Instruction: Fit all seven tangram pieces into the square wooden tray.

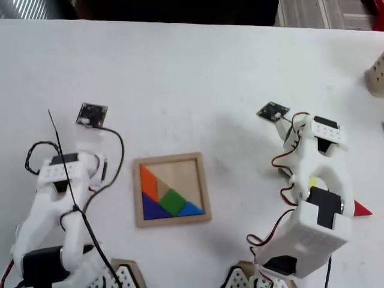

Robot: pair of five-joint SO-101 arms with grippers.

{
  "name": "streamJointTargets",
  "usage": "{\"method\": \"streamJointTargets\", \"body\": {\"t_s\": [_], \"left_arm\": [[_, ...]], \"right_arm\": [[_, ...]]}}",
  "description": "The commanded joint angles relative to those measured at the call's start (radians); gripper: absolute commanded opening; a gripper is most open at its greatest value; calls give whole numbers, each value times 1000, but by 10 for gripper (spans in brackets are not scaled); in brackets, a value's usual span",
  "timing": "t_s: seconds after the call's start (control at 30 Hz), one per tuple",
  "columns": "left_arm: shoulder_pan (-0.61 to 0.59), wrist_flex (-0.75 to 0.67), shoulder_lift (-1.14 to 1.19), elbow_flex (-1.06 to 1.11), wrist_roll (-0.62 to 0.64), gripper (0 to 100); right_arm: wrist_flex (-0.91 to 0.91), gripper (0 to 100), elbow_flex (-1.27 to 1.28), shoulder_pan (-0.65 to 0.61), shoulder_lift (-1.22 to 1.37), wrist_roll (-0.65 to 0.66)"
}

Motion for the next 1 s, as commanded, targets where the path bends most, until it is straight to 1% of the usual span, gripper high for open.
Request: {"method": "streamJointTargets", "body": {"t_s": [0.0, 0.07, 0.1, 0.17, 0.3, 0.4, 0.6, 0.73, 0.97], "left_arm": [[10, -2, -1, -46, 0, 35], [10, -2, -1, -46, 0, 35], [10, -2, -1, -46, 0, 35], [10, -2, -1, -46, 0, 35], [10, -2, -1, -46, 0, 35], [10, -2, -1, -46, 0, 35], [12, -2, -1, -46, 0, 35], [12, -2, -1, -46, 0, 35], [10, -2, -1, -46, 0, 35]], "right_arm": [[56, 229, -35, 68, -101, -11], [74, 275, -23, 107, -160, -26], [74, 286, -3, 124, -183, -58], [47, 286, 69, 139, -232, -117], [-104, 286, 244, 137, -286, -187], [-199, 287, 318, 137, -292, -236], [-182, 287, 342, 128, -291, -256], [-176, 287, 345, 107, -288, -302], [-182, 286, 364, 96, -292, -301]]}}
